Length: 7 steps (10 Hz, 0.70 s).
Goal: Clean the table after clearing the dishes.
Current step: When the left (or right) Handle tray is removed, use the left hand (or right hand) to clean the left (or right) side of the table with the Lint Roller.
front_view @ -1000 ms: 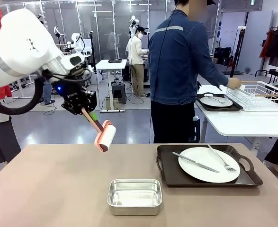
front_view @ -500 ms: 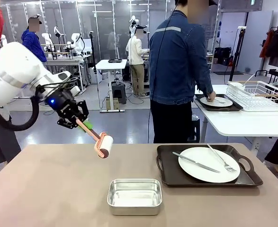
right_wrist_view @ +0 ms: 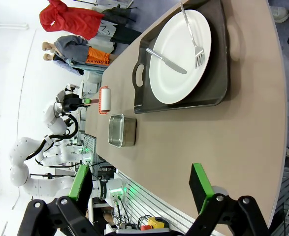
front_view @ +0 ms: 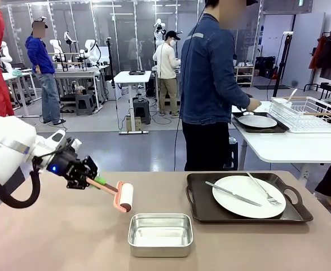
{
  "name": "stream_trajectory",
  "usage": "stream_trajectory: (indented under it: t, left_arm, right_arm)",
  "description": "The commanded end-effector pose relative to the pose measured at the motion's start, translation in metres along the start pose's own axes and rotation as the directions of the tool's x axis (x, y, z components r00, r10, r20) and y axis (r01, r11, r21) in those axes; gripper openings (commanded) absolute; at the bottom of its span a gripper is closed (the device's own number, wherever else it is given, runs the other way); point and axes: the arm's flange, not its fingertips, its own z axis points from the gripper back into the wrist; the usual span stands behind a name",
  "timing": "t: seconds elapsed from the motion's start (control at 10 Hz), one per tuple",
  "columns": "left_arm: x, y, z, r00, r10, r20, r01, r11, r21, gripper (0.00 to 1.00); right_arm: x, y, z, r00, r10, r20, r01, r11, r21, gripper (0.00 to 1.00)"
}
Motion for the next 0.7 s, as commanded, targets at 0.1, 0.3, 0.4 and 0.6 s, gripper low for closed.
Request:
stream_trajectory:
  t: [0.1,0.3,0.4,0.6]
  left_arm:
    - [0.009,0.031,0.002,0.995,-0.064,-0.075,0.058,0.995,-0.079,0.21]
    - [0.018,0.066,0.002,0.999,-0.014,-0.045,0.008,0.992,-0.124,0.21]
    - [0.021,0.087,0.001,0.998,0.006,-0.062,-0.015,0.989,-0.147,0.21]
    - [0.029,0.129,0.027,0.992,-0.012,-0.127,-0.006,0.99,-0.144,0.21]
  right_arm:
    - [-0.001,0.003,0.001,1.0,0.003,0.006,-0.003,1.0,0.009,1.0]
    - [-0.001,0.003,0.001,1.0,0.003,0.006,-0.003,1.0,0.009,1.0]
    - [-0.001,0.003,0.001,1.0,0.003,0.006,-0.003,1.0,0.009,1.0]
    - [-0.001,0.003,0.001,1.0,0.003,0.006,-0.003,1.0,0.009,1.0]
